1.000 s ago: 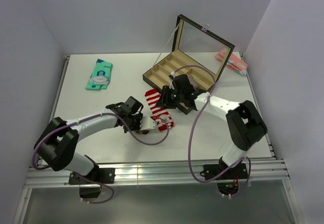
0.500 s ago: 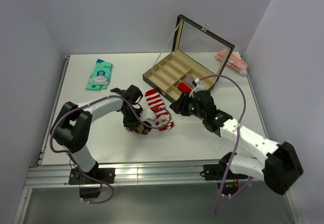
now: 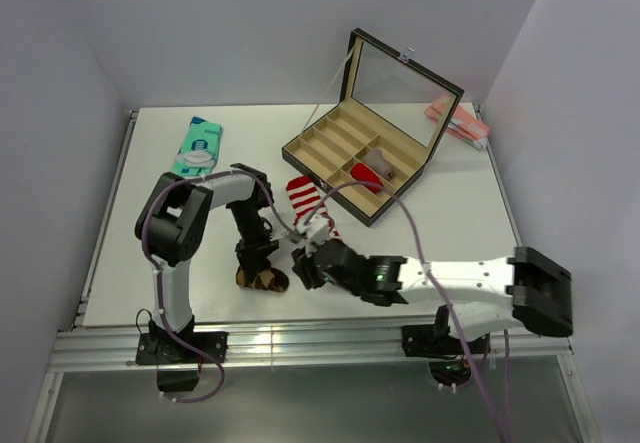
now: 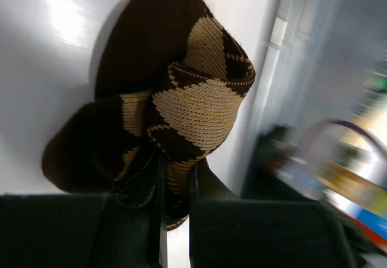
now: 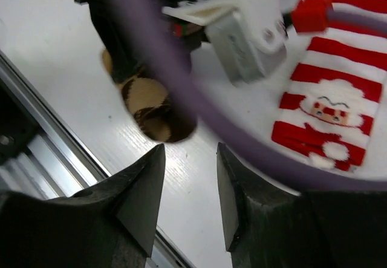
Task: Roll the socks
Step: Roll the sock at the center of the board.
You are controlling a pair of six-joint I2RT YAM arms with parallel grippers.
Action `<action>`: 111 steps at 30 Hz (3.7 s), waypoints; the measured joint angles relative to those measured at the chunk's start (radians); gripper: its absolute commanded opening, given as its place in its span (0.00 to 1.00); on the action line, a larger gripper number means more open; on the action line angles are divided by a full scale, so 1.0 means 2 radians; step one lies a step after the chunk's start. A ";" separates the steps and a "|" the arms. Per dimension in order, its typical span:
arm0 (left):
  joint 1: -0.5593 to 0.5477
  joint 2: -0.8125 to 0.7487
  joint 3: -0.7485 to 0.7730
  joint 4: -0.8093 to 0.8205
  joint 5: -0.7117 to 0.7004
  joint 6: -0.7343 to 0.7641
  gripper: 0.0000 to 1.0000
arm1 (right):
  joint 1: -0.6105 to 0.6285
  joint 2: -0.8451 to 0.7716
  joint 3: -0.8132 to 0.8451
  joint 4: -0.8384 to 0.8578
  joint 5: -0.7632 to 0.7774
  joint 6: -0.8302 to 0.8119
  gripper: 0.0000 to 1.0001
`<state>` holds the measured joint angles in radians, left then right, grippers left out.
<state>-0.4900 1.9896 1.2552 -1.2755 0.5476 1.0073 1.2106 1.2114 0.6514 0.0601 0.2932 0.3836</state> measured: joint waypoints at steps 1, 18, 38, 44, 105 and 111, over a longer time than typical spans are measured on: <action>0.001 0.010 -0.002 -0.022 0.004 -0.001 0.01 | 0.015 0.024 0.013 -0.003 0.009 -0.012 0.48; 0.012 0.072 -0.059 -0.093 -0.003 -0.004 0.00 | 0.097 0.213 0.156 -0.022 0.020 -0.111 0.56; 0.013 0.071 -0.061 -0.086 -0.004 -0.028 0.00 | 0.135 0.275 0.189 0.004 -0.012 -0.136 0.64; 0.013 0.071 -0.061 -0.086 -0.004 -0.031 0.00 | 0.142 0.306 0.206 0.012 -0.012 -0.139 0.68; 0.199 -0.026 0.084 0.151 0.095 -0.178 0.46 | 0.034 0.332 0.197 0.004 -0.042 -0.125 0.04; 0.237 -0.141 0.027 0.245 0.079 -0.217 0.48 | -0.020 0.331 0.217 -0.035 -0.126 -0.119 0.03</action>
<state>-0.0154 1.7081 1.3087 -0.7860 0.7063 0.5739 1.1706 1.8732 1.0863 -0.0097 0.0410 0.1455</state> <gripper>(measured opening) 0.469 0.450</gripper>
